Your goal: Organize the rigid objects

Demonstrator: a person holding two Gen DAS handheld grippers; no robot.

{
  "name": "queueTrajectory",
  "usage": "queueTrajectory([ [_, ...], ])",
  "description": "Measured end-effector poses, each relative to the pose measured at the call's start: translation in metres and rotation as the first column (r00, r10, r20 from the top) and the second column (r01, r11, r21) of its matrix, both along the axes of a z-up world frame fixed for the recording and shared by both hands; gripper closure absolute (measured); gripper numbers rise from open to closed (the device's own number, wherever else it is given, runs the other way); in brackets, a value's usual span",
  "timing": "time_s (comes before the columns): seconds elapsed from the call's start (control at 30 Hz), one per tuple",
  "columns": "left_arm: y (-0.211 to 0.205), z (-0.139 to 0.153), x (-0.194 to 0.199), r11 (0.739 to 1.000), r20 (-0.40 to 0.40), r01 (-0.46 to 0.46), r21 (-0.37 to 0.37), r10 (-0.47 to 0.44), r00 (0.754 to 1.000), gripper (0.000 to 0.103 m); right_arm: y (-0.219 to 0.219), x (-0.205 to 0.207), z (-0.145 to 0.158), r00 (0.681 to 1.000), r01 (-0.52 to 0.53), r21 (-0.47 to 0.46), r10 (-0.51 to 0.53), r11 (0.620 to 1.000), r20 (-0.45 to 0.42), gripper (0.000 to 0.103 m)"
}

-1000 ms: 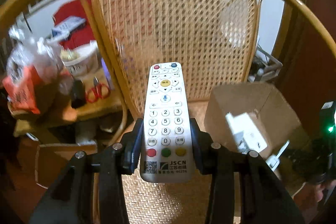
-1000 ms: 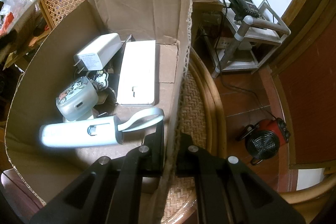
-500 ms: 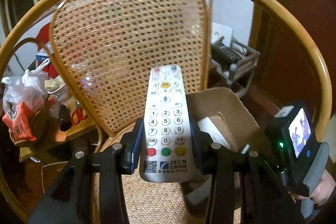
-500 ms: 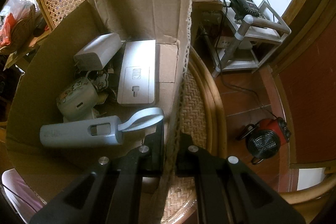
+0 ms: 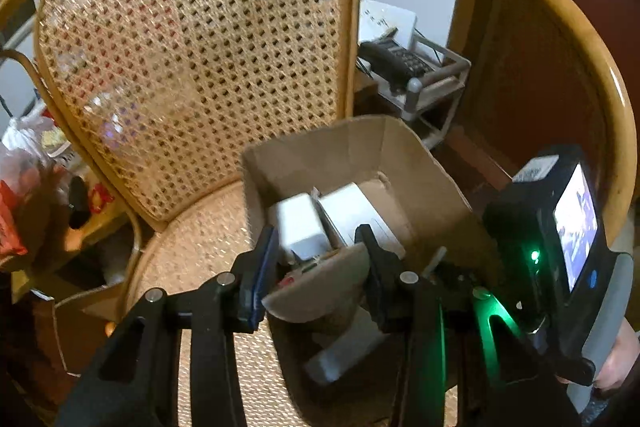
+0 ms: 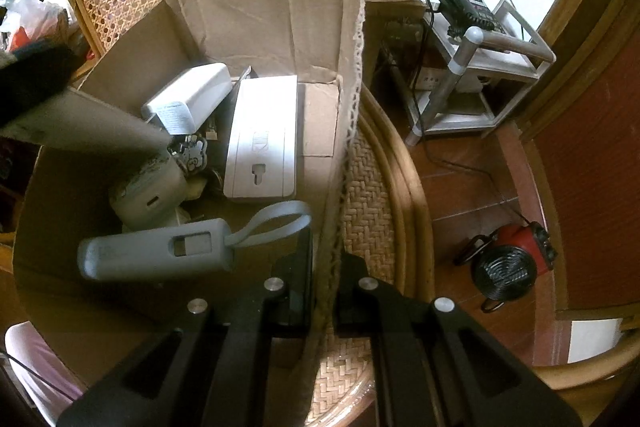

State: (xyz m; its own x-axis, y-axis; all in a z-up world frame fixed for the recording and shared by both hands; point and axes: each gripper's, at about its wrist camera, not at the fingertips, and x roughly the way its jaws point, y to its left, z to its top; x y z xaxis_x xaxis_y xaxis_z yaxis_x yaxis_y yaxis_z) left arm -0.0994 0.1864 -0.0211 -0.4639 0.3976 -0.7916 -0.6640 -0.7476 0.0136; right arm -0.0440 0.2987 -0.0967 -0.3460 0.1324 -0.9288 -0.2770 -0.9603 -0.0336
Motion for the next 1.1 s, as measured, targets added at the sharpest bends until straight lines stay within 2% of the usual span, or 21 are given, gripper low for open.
queueTrajectory([
  [0.23,0.005,-0.017,-0.001,0.999,0.020,0.007,-0.044,-0.006,1.000,0.066,0.000,0.000,-0.001,1.000,0.000,0.000,0.000,1.000,0.001,0.094],
  [0.37,0.004,-0.013,0.004,0.998,-0.041,-0.004,-0.070,0.001,0.999,0.065,-0.001,-0.001,-0.001,1.000,0.000,0.000,0.000,1.000,0.002,0.094],
  [0.47,-0.001,-0.008,0.000,0.997,-0.034,-0.020,-0.069,0.017,0.999,0.063,-0.002,-0.002,-0.001,1.000,-0.001,0.002,0.001,1.000,0.003,0.094],
  [0.57,-0.007,-0.005,0.000,0.997,-0.040,-0.029,-0.076,0.026,0.999,0.042,-0.001,-0.002,0.000,1.000,0.002,-0.002,-0.002,1.000,0.002,0.094],
  [0.63,-0.013,0.000,0.006,0.995,-0.095,-0.043,-0.092,0.034,0.995,0.027,-0.002,-0.003,-0.001,1.000,0.003,-0.003,-0.003,1.000,0.002,0.094],
  [0.73,-0.021,0.006,0.013,0.992,-0.163,-0.054,-0.112,0.035,0.986,0.017,-0.002,-0.003,-0.001,1.000,0.003,-0.003,-0.003,1.000,0.004,0.094],
  [0.8,-0.027,0.008,0.013,0.992,-0.167,-0.070,-0.107,0.051,0.985,0.013,-0.001,-0.003,-0.002,1.000,0.007,-0.013,-0.006,1.000,0.008,0.094],
  [0.93,-0.038,0.014,0.009,0.990,-0.166,-0.107,-0.094,0.090,0.982,0.012,0.002,-0.002,-0.003,1.000,0.020,-0.044,-0.019,0.999,0.010,0.094],
  [1.1,-0.059,0.026,0.002,0.988,-0.160,-0.152,-0.038,0.144,0.977,0.005,0.001,-0.001,-0.003,1.000,0.011,-0.033,-0.011,0.999,0.010,0.094],
])
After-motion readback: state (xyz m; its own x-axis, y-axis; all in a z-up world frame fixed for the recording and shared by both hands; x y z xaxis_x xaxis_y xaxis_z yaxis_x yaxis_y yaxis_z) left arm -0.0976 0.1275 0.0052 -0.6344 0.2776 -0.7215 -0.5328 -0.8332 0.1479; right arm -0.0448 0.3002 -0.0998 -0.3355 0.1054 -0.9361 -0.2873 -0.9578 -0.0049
